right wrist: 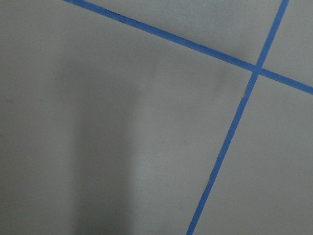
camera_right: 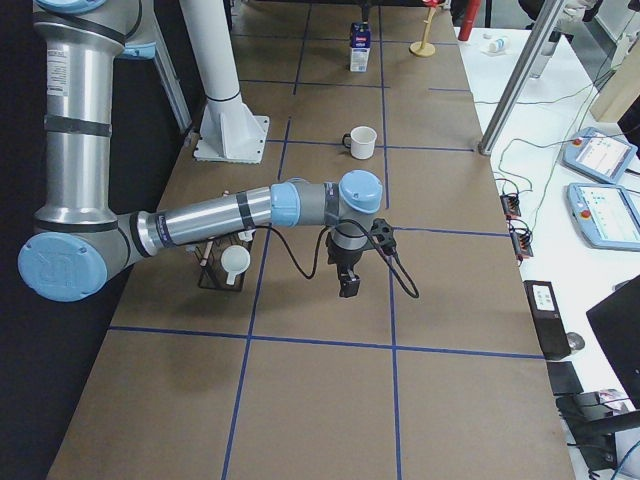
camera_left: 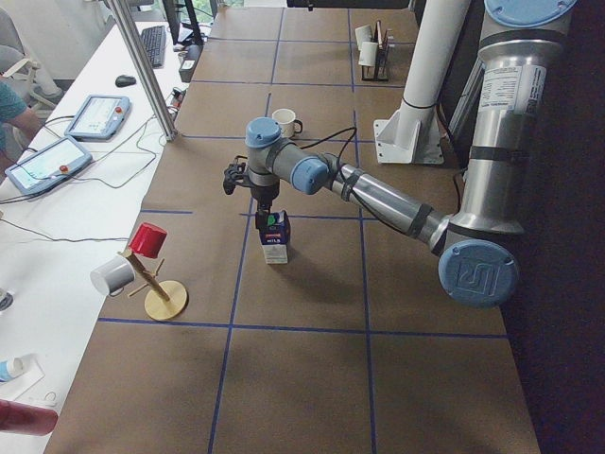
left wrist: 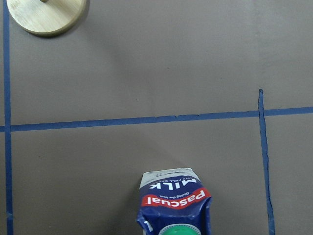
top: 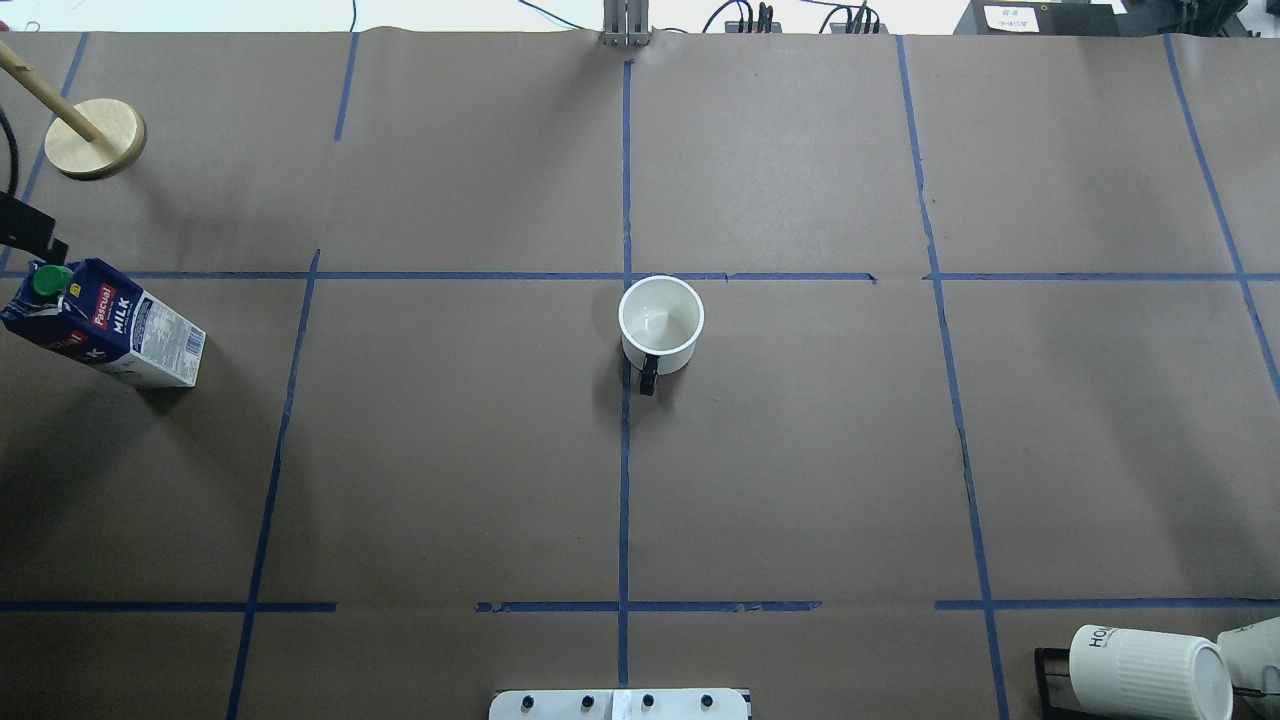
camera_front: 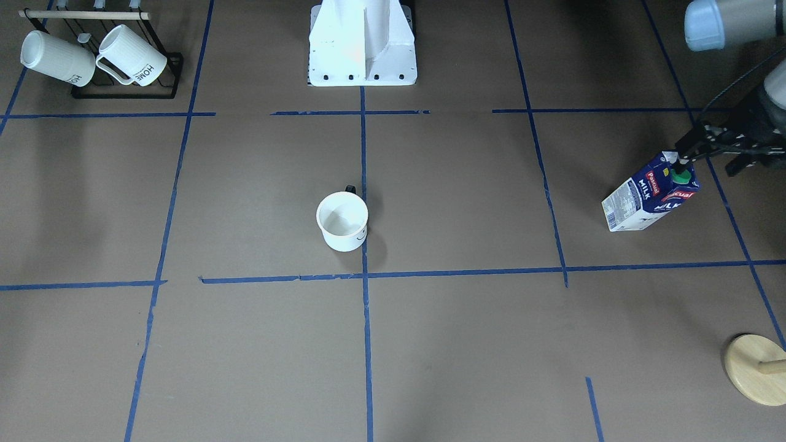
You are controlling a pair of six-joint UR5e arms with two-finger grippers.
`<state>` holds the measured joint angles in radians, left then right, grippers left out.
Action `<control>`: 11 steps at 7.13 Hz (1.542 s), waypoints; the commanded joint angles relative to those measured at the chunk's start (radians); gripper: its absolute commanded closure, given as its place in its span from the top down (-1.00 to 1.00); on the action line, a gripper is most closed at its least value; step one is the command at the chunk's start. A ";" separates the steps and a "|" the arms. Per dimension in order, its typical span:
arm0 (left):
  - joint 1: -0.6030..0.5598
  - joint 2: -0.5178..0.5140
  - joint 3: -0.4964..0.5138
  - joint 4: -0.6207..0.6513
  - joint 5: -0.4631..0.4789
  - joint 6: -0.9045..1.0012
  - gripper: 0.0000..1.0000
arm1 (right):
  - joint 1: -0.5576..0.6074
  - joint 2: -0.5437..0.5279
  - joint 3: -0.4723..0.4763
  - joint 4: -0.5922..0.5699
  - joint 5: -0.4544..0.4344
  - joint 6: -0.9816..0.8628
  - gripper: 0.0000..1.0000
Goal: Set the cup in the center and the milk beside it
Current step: 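Lower the left gripper onto the milk carton top and grasp it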
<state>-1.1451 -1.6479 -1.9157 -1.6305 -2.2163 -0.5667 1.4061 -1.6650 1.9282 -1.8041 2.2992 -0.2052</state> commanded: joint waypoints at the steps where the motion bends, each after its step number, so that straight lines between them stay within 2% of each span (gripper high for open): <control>1: 0.037 0.000 0.026 -0.003 0.007 -0.002 1.00 | 0.001 -0.001 -0.003 0.000 0.000 0.000 0.99; 2: 0.056 0.000 0.038 -0.003 0.009 -0.002 1.00 | 0.001 -0.001 -0.003 0.000 -0.001 0.000 0.98; 3: 0.062 0.000 0.046 -0.003 0.009 0.001 0.90 | 0.001 -0.001 -0.003 0.000 0.000 0.000 0.98; 4: 0.062 -0.003 0.044 -0.003 0.007 0.004 0.15 | 0.001 -0.001 -0.003 0.000 -0.001 0.000 0.98; 5: 0.062 -0.010 0.038 0.001 0.009 0.004 -0.20 | 0.001 -0.001 -0.003 0.000 -0.001 0.000 0.99; 7: 0.061 -0.051 0.009 0.026 0.009 -0.002 -0.41 | 0.001 -0.001 -0.002 0.000 0.000 0.001 0.99; 8: 0.061 -0.116 -0.011 0.116 0.009 -0.007 -0.41 | 0.001 -0.001 0.003 0.000 0.000 0.001 0.99; 10: 0.097 -0.356 -0.039 0.410 0.010 -0.025 -0.39 | 0.001 -0.010 0.006 0.000 0.002 0.001 0.99; 11: 0.185 -0.430 -0.023 0.447 0.012 -0.136 -0.39 | 0.001 -0.010 0.006 0.000 0.002 0.000 0.99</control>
<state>-1.0388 -1.9636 -1.9460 -1.2769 -2.2057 -0.6129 1.4067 -1.6737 1.9336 -1.8040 2.3007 -0.2043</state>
